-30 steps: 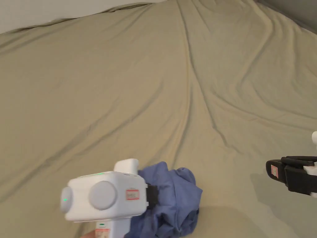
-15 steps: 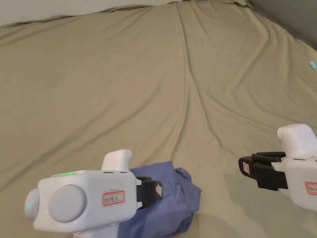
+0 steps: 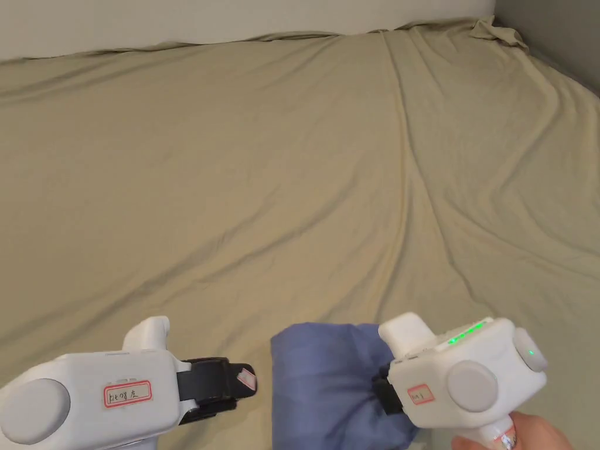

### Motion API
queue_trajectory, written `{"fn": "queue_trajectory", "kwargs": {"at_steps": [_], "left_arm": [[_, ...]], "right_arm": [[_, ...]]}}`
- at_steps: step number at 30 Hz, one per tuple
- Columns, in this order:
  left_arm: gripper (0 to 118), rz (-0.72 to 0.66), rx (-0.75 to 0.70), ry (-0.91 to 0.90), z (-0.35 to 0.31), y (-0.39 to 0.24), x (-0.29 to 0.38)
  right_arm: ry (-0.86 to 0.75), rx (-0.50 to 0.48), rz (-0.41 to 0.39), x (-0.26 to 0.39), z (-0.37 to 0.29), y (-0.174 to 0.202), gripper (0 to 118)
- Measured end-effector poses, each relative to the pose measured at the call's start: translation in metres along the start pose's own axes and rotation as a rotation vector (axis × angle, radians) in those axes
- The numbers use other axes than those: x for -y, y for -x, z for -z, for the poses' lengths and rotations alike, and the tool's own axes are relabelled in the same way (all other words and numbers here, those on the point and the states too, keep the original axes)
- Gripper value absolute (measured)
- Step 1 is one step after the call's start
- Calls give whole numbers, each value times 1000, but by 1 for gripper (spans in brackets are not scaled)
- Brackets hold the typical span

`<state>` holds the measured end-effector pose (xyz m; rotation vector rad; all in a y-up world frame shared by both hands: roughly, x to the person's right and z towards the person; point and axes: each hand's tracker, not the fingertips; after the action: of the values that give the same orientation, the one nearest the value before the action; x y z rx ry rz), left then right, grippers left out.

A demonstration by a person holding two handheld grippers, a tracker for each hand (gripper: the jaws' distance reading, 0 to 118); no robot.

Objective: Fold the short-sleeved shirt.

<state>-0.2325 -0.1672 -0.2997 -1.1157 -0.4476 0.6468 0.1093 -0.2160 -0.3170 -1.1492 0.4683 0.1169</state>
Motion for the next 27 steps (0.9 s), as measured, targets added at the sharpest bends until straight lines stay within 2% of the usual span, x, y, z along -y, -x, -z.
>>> {"fn": "queue_trajectory", "kwargs": {"at_steps": [1,2,4,5,8,11,14,15,16,17,18,21,27], "left_arm": [[78,-26,45,25,10,13,-1],[84,-39,72,53,20,19,1],[84,-75,163,85,39,34,0],[84,-108,162,101,47,36,0],[84,-79,191,119,80,34,2],[84,-102,389,120,109,21,7],[84,-27,330,104,123,24,8],[80,-19,339,98,120,25,8],[71,-36,341,85,113,30,8],[55,-58,346,81,108,34,6],[45,-65,345,89,103,46,4],[44,-1,335,99,96,42,1],[43,-6,369,93,60,55,-22]], "right_arm": [[-38,-64,61,-1,-9,-9,2],[-16,-117,108,-2,-11,-19,2],[1,-184,129,-3,-7,-34,2],[6,-181,122,0,-13,-38,2],[2,-202,111,0,-10,-42,2],[2,-231,129,-3,-9,-43,2],[4,-251,135,-3,-14,-46,2],[6,-257,137,-4,-15,-46,2],[8,-260,130,-4,-15,-46,2],[9,-262,126,-5,-15,-46,2],[12,-263,121,-7,-15,-44,2],[-1,-274,113,-9,-18,-39,2],[-153,-330,147,-19,-66,-23,2]]}}
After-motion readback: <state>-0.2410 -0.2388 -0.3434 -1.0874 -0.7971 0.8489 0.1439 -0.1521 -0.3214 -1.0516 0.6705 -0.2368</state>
